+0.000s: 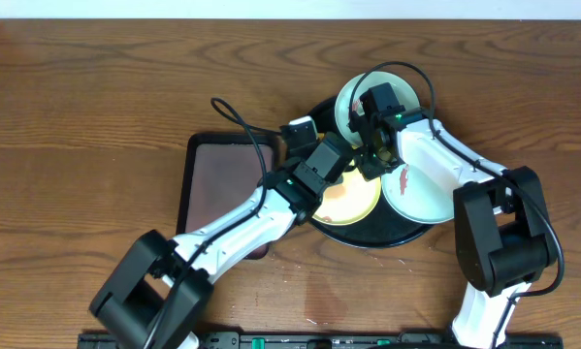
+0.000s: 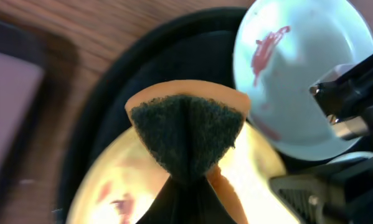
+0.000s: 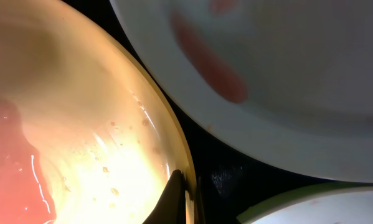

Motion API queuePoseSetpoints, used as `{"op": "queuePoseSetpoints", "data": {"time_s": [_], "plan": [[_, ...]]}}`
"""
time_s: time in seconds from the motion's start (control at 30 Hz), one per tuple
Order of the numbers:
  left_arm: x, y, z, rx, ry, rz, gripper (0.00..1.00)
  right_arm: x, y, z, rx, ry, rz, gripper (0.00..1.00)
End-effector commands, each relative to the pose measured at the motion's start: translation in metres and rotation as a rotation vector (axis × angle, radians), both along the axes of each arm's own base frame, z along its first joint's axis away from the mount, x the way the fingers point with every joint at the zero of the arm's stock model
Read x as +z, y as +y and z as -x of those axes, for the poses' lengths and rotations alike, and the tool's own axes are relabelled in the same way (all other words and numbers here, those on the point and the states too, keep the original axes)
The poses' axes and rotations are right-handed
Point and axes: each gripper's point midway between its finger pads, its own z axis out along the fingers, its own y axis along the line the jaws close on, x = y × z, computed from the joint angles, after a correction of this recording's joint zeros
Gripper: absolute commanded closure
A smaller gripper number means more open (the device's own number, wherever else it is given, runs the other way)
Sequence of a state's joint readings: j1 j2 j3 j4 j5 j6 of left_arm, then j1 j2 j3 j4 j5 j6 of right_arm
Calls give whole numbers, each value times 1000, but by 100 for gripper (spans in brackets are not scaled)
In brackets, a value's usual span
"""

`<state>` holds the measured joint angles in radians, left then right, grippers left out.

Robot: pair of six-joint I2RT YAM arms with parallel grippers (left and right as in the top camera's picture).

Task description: Clean dirty plates on tray and stack at the side

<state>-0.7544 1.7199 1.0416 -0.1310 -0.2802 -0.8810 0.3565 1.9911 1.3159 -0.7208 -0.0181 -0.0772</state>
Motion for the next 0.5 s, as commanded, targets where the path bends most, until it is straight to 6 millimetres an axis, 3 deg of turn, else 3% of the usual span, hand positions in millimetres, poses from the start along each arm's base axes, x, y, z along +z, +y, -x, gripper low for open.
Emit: {"op": "queuePoseSetpoints", "data": {"time_s": [0.0,0.2,0.47], "plan": [[-33,-11,1,21,71,52,92,-15,5,14,18,66,-19,99],[-71,-9,7,20,143,7,92,-15,5,14,18,67,-18,99],[-86,23,21,-22,219,-164,93,-15,4,14,17,68,-18,99]]}}
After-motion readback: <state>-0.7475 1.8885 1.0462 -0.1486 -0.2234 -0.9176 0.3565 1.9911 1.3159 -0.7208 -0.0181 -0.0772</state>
